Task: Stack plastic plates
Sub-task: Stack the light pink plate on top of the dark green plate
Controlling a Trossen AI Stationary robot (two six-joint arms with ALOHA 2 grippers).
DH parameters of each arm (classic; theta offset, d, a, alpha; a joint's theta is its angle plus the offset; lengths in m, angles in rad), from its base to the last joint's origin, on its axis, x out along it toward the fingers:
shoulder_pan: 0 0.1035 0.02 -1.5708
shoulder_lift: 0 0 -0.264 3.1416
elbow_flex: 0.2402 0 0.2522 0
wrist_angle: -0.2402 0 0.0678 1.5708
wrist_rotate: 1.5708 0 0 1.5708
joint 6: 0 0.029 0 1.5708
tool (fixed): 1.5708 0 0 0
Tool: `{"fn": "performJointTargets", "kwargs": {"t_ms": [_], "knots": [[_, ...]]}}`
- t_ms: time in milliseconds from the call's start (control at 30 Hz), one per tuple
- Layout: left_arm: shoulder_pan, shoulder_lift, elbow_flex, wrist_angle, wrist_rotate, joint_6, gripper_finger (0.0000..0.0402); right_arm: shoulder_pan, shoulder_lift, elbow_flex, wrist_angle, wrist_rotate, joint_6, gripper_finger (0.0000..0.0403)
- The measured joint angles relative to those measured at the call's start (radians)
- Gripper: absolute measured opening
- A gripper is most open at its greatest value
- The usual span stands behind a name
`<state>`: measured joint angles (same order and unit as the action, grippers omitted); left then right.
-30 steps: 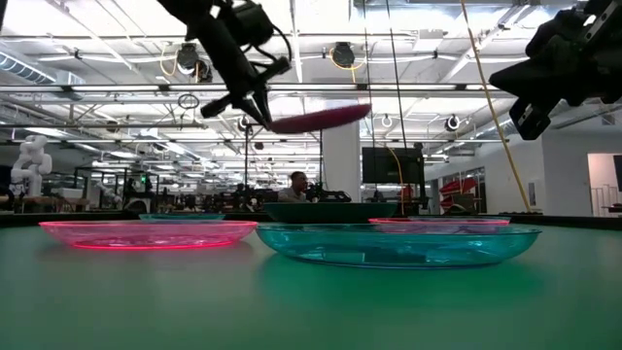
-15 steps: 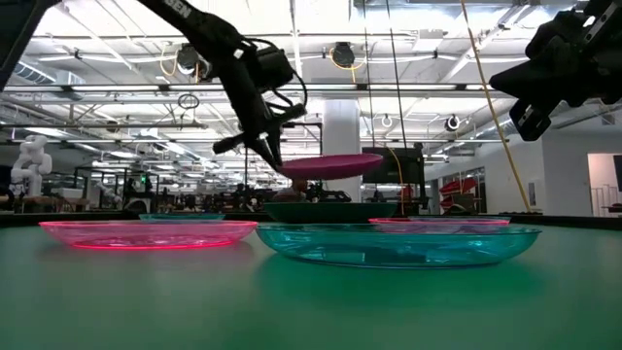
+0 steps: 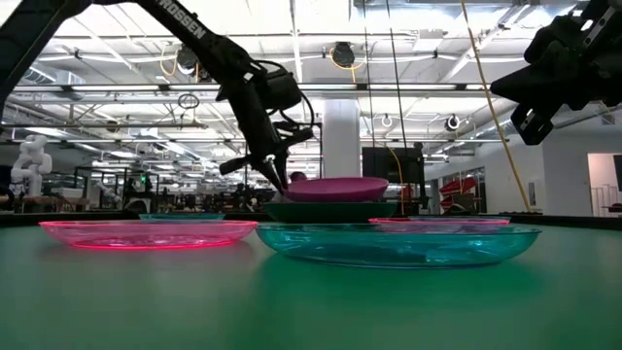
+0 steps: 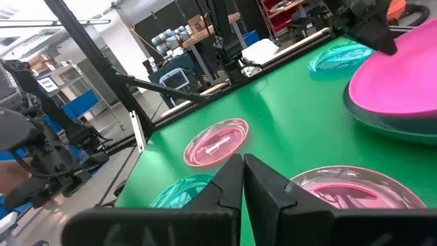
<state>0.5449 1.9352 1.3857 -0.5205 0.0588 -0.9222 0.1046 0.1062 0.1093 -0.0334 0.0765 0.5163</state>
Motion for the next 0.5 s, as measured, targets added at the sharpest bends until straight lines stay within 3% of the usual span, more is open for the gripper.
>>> {"fn": "performJointTargets", "kwargs": {"t_ms": [500], "knots": [[0.012, 0.042, 0.0, 0.006, -0.04, -0.014, 0.0022, 0.0, 0.0, 0.0, -0.005, -0.002, -0.001, 0.0008]]}}
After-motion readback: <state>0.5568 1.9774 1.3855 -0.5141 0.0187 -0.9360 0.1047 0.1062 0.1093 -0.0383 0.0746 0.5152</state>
